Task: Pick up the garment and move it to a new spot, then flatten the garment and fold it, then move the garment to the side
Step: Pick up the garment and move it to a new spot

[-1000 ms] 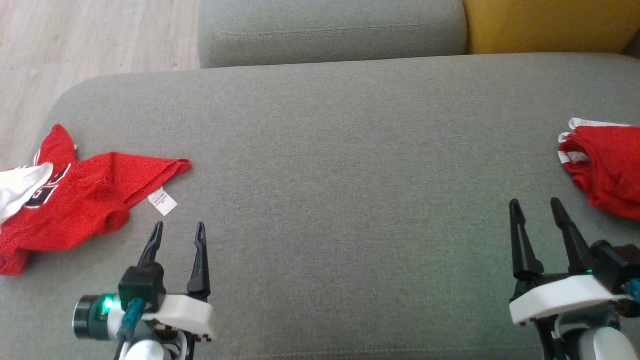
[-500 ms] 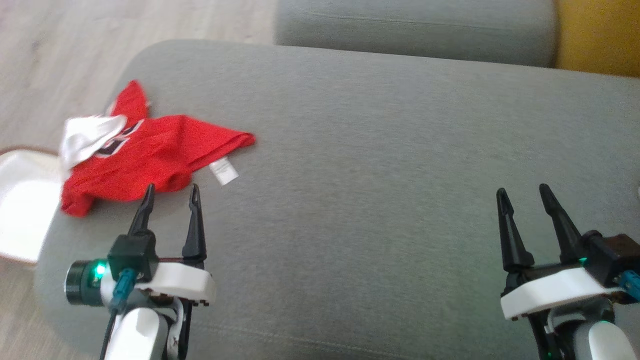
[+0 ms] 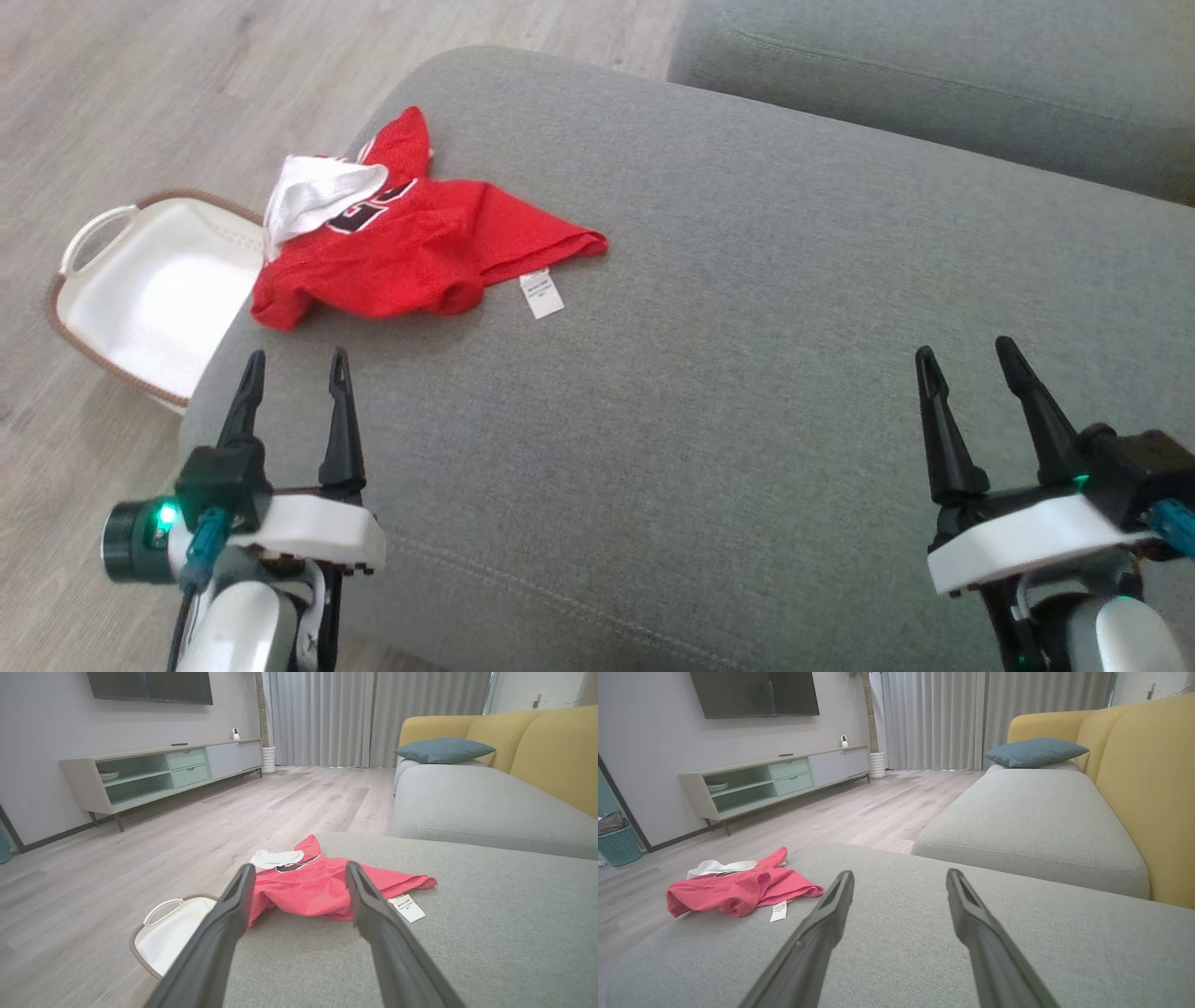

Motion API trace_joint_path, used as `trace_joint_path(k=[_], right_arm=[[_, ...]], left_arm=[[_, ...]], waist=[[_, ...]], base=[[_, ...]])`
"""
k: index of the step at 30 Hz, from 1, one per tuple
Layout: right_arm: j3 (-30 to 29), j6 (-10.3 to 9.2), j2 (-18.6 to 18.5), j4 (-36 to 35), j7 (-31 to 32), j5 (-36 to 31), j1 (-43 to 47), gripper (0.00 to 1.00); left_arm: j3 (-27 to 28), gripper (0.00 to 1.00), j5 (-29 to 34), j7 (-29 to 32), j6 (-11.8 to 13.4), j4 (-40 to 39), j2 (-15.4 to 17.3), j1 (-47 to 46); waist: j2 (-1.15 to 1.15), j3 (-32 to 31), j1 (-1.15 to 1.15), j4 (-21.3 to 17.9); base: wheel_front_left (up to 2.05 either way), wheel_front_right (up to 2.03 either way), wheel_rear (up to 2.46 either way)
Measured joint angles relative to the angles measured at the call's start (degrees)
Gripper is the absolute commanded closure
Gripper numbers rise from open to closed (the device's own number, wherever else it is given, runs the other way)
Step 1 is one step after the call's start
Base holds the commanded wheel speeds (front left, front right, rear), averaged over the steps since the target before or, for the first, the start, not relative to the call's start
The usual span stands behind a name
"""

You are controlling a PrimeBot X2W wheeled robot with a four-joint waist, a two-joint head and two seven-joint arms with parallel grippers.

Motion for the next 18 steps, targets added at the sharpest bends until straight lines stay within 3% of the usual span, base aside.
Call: trace_joint_path(k=[18], right_arm=[[0.1, 0.00, 0.0, -2.4, 2.3, -1.0, -2.1, 0.00]], left_arm=[[2.4, 0.00, -0.2, 0.0, -1.3, 0.6, -1.7, -2.3]], waist=[[0.00, 4.9, 0.00, -0.5]], base=[[0.00, 0.00, 0.00]])
